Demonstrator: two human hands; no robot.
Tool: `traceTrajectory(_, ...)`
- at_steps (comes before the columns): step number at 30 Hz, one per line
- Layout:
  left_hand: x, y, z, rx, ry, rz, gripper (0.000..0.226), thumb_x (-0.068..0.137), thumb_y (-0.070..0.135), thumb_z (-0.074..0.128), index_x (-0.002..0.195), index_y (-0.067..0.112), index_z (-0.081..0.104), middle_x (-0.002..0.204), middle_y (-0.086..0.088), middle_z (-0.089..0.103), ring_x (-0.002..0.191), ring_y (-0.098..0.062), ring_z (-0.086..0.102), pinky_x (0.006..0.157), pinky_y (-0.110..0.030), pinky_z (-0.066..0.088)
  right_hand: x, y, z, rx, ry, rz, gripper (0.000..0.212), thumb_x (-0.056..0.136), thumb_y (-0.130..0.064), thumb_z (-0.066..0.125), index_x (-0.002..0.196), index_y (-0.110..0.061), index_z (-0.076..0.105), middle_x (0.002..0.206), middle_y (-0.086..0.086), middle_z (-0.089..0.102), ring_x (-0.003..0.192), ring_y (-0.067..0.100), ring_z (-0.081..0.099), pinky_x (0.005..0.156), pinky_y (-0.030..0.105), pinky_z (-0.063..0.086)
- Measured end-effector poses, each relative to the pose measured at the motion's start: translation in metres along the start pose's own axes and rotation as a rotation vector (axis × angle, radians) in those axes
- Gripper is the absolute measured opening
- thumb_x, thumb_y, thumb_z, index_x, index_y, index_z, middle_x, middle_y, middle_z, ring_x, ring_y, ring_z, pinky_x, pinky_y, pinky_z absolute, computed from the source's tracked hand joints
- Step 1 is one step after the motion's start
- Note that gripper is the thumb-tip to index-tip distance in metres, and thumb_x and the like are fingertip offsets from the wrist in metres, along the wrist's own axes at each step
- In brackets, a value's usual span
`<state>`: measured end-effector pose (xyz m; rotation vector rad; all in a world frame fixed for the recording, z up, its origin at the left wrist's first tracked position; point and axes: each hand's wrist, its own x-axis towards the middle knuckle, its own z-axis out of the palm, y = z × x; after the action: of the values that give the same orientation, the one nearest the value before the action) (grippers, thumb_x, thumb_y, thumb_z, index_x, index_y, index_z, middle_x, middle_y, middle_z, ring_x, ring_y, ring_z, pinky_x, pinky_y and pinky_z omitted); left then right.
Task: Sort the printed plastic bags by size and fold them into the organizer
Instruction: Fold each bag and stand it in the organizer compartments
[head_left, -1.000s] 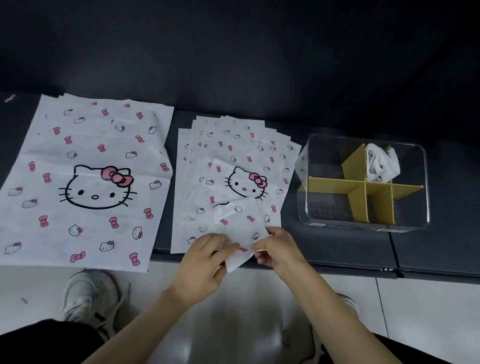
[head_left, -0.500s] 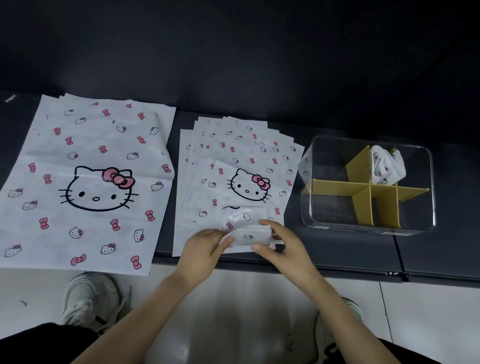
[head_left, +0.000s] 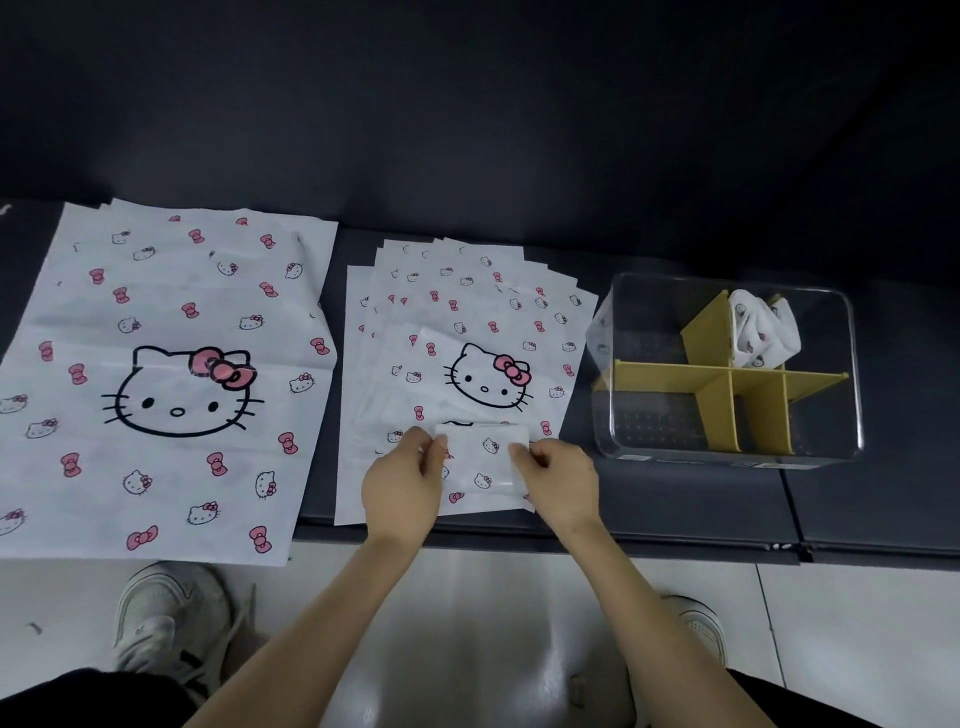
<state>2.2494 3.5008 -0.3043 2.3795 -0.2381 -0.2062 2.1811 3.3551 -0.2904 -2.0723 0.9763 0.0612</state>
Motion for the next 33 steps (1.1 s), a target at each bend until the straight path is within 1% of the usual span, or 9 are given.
traceTrajectory(8, 0.009, 0.004, 0.011, 0.190, 0.001, -0.044, 0.030, 0.097, 0.035, 0.050, 0.088, 0.008, 0.059, 0.067, -0.006, 0.066, 0.061, -0.029, 0.061, 0.053, -0.031, 0.041, 0.007, -0.001, 0.003, -0.047, -0.036, 0.021, 0.051, 0.092, -0.031, 0.055, 0.048, -0.016, 0.036, 0.048, 0.003, 0.043, 0.067, 0.036, 0.066, 0.055, 0.033, 0.046)
traceTrajectory(11, 0.006, 0.002, 0.011, 0.321, 0.138, 0.171, 0.027, 0.092, 0.030, 0.053, 0.088, 0.004, 0.059, 0.062, -0.009, 0.061, 0.049, -0.030, 0.057, 0.050, -0.029, 0.037, 0.007, 0.000, 0.004, -0.062, -0.035, 0.024, 0.051, 0.092, -0.031, 0.055, 0.048, -0.017, 0.034, 0.047, 0.001, 0.041, 0.067, 0.035, 0.066, 0.054, 0.029, 0.042)
traceTrajectory(14, 0.005, 0.004, 0.014, 0.410, 0.298, 0.471, 0.033, 0.090, 0.027, 0.045, 0.105, 0.002, 0.060, 0.098, -0.018, 0.063, 0.085, -0.033, 0.055, 0.076, -0.044, 0.041, 0.007, 0.000, 0.005, -0.061, -0.035, 0.020, 0.051, 0.091, -0.032, 0.057, 0.048, -0.017, 0.033, 0.048, 0.001, 0.041, 0.065, 0.035, 0.065, 0.055, 0.035, 0.050)
traceTrajectory(17, 0.002, 0.001, 0.024, 0.404, 0.055, 0.757, 0.044, 0.099, 0.026, 0.033, 0.128, 0.000, 0.055, 0.135, -0.018, 0.052, 0.126, -0.036, 0.044, 0.110, -0.046, 0.026, 0.007, 0.000, 0.005, -0.063, -0.039, 0.010, 0.050, 0.090, -0.032, 0.057, 0.048, -0.017, 0.035, 0.047, 0.001, 0.041, 0.064, 0.034, 0.065, 0.056, 0.035, 0.049)
traceTrajectory(24, -0.006, -0.017, 0.035, 0.464, -0.174, 0.623, 0.053, 0.103, 0.031, 0.014, 0.145, 0.002, 0.028, 0.153, -0.012, 0.029, 0.142, -0.025, 0.022, 0.117, -0.041, 0.012, 0.003, -0.004, 0.002, -0.118, -0.040, -0.007, 0.044, 0.092, -0.032, 0.055, 0.052, -0.020, 0.040, 0.050, -0.004, 0.046, 0.063, 0.026, 0.063, 0.056, 0.027, 0.042)
traceTrajectory(26, -0.006, -0.015, 0.034, 0.478, -0.183, 0.611, 0.054, 0.103, 0.032, 0.011, 0.146, 0.004, 0.027, 0.153, -0.011, 0.028, 0.143, -0.023, 0.020, 0.116, -0.042, 0.013, -0.001, -0.008, 0.002, -0.130, -0.012, -0.018, 0.032, 0.091, -0.031, 0.056, 0.063, -0.018, 0.049, 0.061, -0.003, 0.054, 0.069, 0.024, 0.064, 0.059, 0.027, 0.044)
traceTrajectory(28, -0.006, -0.014, 0.034, 0.481, -0.196, 0.601, 0.054, 0.103, 0.033, 0.011, 0.146, 0.006, 0.028, 0.153, -0.010, 0.028, 0.143, -0.023, 0.019, 0.115, -0.042, 0.013, -0.005, -0.012, 0.000, -0.215, 0.116, -0.110, 0.012, 0.088, -0.024, 0.062, 0.094, -0.014, 0.062, 0.088, 0.002, 0.062, 0.083, 0.024, 0.062, 0.069, 0.030, 0.047)
traceTrajectory(30, -0.006, -0.014, 0.034, 0.500, -0.207, 0.594, 0.054, 0.103, 0.033, 0.011, 0.146, 0.007, 0.029, 0.153, -0.010, 0.028, 0.143, -0.023, 0.020, 0.115, -0.043, 0.013, 0.000, -0.013, -0.001, -0.271, 0.155, -0.224, 0.039, 0.084, -0.017, 0.066, 0.122, -0.008, 0.058, 0.112, 0.009, 0.060, 0.101, 0.027, 0.056, 0.082, 0.033, 0.046)
traceTrajectory(33, -0.006, -0.013, 0.033, 0.525, -0.217, 0.586, 0.055, 0.103, 0.034, 0.008, 0.146, 0.007, 0.031, 0.152, -0.010, 0.030, 0.142, -0.026, 0.025, 0.114, -0.043, 0.014, 0.012, -0.022, -0.006, -0.309, -0.057, -0.227, 0.042, 0.087, -0.019, 0.063, 0.127, -0.010, 0.055, 0.122, 0.008, 0.056, 0.110, 0.024, 0.052, 0.091, 0.028, 0.041)
